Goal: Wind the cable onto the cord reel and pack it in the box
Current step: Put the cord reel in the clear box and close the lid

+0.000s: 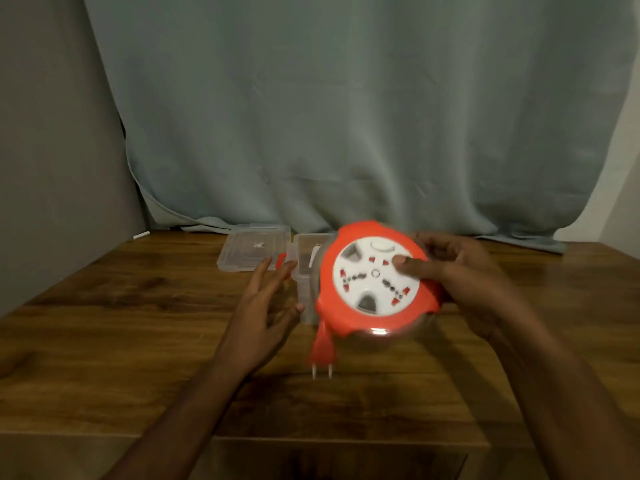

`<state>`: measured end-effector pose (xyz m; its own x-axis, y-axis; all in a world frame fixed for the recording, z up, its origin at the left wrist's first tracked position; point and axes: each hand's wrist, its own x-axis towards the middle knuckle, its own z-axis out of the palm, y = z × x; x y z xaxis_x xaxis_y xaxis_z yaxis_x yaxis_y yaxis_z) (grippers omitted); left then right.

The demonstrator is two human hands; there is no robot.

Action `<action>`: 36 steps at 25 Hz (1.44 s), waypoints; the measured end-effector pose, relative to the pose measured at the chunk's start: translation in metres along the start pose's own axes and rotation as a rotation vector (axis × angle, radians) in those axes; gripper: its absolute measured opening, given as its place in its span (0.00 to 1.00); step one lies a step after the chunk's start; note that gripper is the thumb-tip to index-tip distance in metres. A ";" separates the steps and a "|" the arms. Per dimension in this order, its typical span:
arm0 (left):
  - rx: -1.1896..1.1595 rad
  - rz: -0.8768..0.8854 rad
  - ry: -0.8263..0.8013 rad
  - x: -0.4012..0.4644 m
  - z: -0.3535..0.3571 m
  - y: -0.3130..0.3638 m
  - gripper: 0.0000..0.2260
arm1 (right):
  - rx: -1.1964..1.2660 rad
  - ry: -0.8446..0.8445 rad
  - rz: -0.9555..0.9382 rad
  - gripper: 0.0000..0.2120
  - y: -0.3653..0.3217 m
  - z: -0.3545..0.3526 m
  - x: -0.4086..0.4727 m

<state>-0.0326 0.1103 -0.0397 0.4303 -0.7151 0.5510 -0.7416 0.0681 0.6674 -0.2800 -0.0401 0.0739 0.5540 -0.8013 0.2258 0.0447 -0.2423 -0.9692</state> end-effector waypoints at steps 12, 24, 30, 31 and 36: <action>-0.129 -0.086 -0.075 0.001 0.002 0.006 0.32 | 0.086 0.361 -0.072 0.22 0.018 0.032 0.081; 0.016 -0.100 -0.057 0.002 0.002 0.015 0.32 | -1.110 -0.077 0.171 0.32 0.020 0.038 0.088; 0.075 -0.097 -0.034 0.003 0.003 0.015 0.33 | -1.477 0.025 0.005 0.20 0.012 0.047 0.069; 0.083 -0.099 -0.028 0.003 0.003 0.014 0.33 | -1.526 0.115 -0.102 0.18 0.012 0.049 0.066; 0.127 -0.113 -0.023 0.002 0.003 0.015 0.33 | -0.664 0.568 -0.464 0.17 0.051 0.030 0.054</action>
<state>-0.0440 0.1079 -0.0303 0.5034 -0.7293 0.4634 -0.7489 -0.1009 0.6549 -0.2229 -0.0797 0.0339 0.1108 -0.6504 0.7515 -0.4154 -0.7172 -0.5595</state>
